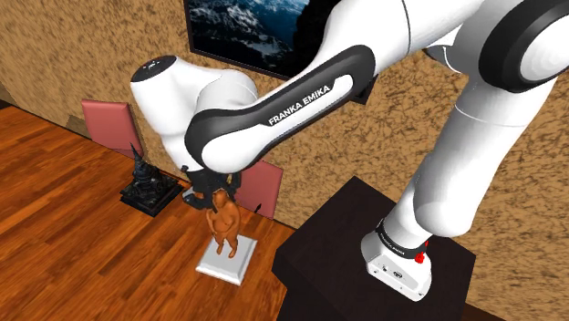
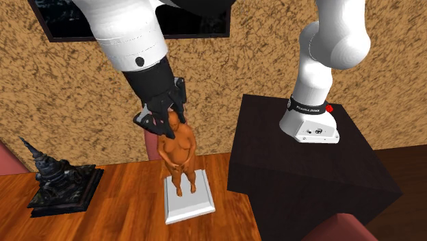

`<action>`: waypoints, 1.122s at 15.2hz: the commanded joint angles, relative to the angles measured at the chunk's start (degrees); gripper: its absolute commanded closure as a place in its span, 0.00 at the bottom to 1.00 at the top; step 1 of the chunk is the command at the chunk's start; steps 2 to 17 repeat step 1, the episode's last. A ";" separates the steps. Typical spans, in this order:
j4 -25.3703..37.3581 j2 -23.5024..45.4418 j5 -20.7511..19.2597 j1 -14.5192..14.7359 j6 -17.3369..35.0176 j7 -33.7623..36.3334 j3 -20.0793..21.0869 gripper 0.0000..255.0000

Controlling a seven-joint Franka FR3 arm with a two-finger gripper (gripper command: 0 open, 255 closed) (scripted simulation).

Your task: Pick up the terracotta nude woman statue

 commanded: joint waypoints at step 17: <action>0.20 -0.23 0.12 -0.04 -0.33 -0.14 0.01 1.00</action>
